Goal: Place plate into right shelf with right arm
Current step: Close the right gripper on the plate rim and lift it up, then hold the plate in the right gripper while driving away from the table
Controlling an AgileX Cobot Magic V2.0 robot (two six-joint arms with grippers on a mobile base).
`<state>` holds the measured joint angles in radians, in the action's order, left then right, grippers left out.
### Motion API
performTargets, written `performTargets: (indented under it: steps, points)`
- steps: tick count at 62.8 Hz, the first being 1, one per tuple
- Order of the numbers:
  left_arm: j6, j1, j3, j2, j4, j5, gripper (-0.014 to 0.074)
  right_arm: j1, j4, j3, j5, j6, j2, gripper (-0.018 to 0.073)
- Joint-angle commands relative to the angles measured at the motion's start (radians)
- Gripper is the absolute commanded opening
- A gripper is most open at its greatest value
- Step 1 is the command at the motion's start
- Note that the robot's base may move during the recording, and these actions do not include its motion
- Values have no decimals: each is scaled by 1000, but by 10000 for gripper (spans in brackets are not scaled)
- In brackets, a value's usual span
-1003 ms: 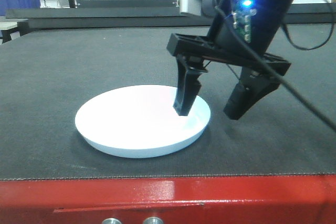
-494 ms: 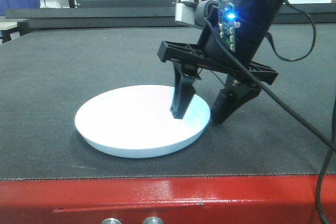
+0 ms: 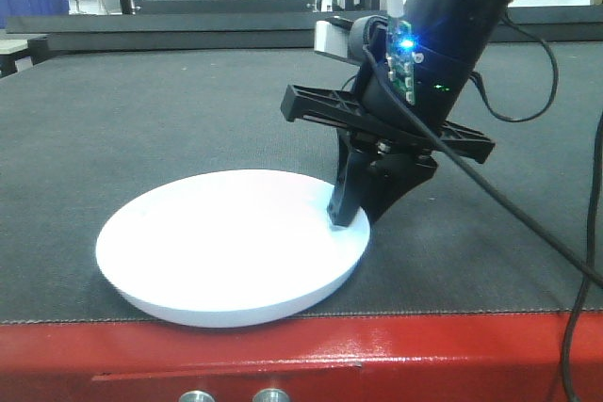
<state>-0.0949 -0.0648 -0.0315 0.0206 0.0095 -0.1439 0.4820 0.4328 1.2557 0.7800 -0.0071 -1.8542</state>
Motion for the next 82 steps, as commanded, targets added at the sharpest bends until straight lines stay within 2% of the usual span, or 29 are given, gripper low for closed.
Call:
performTargets:
  steps: [1,14,23,34,42,51,69,82]
  points:
    - [-6,-7,-10,1,-2,85,-47,-17,11,22,6,-9,62,60]
    - [-6,-7,-10,1,-2,85,-47,-57,-35,22,1,-9,192,60]
    - [-6,-7,-10,1,-2,85,-47,-58,-133,20,-4,-9,379,60]
    - [-6,-7,-10,1,-2,85,-47,-58,-174,17,-14,-9,581,60]
    - [-6,-7,-10,1,-2,85,-47,-58,-205,-14,-72,-9,752,60]
    - [-6,-7,-10,1,-2,85,-47,-58,-220,-116,-188,-9,962,60]
    - [-6,-7,-10,1,-2,85,-47,-58,-224,-449,-451,-9,1393,60]
    - [-6,-7,-10,1,-2,85,-47,-58,-224,-652,-526,-9,1604,60]
